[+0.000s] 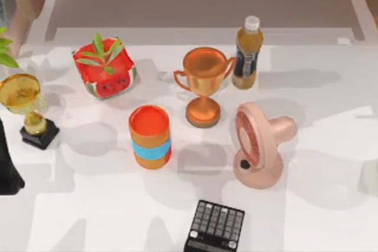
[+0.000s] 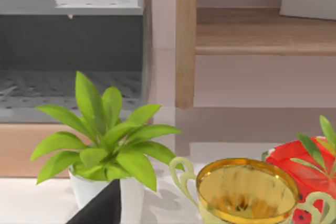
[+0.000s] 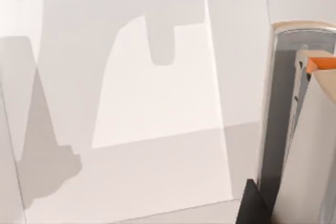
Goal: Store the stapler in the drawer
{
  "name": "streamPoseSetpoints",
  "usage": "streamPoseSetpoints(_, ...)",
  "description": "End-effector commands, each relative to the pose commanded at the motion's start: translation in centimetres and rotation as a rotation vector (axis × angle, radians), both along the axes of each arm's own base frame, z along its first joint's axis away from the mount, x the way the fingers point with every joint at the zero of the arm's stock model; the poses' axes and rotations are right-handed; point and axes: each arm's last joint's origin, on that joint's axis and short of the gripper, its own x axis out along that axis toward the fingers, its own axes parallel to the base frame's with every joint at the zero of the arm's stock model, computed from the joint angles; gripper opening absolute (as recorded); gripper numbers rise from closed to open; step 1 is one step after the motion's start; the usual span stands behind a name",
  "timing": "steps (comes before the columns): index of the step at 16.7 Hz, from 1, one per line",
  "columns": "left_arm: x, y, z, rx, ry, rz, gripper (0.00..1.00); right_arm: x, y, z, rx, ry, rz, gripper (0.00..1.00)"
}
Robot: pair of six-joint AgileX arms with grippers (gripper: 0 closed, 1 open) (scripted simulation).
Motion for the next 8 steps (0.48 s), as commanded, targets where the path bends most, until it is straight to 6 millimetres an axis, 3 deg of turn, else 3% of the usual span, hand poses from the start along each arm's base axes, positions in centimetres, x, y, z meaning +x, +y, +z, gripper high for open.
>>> streamPoseSetpoints(5,0.0,0.0,0.0,0.000,0.000,0.000,1.00,2.4,-0.5,-10.9,0.125,0.232,0.104,0.00)
streamPoseSetpoints(7,0.0,0.0,0.0,0.000,0.000,0.000,1.00,2.4,-0.7,-13.4,0.160,0.283,0.117,0.00)
streamPoseSetpoints(8,0.0,0.0,0.0,0.000,0.000,0.000,1.00,2.4,-0.7,-13.6,0.164,0.288,0.119,0.00)
